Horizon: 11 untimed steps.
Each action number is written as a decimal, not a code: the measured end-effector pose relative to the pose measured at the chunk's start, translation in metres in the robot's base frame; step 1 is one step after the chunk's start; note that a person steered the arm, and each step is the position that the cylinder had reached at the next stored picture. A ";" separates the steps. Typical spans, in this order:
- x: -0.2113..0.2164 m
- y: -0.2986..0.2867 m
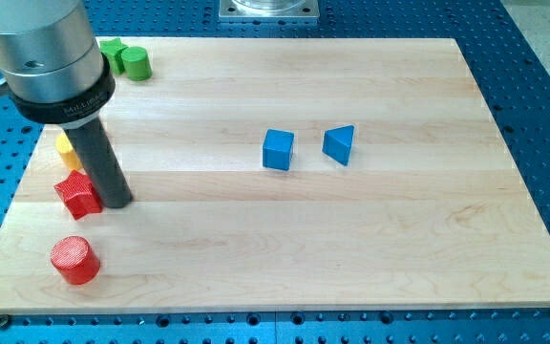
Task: Push the red circle into the red star
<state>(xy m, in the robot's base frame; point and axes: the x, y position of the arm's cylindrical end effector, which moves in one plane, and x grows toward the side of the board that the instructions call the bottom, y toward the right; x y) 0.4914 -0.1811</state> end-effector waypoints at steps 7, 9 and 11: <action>0.119 -0.021; 0.092 0.012; 0.073 -0.005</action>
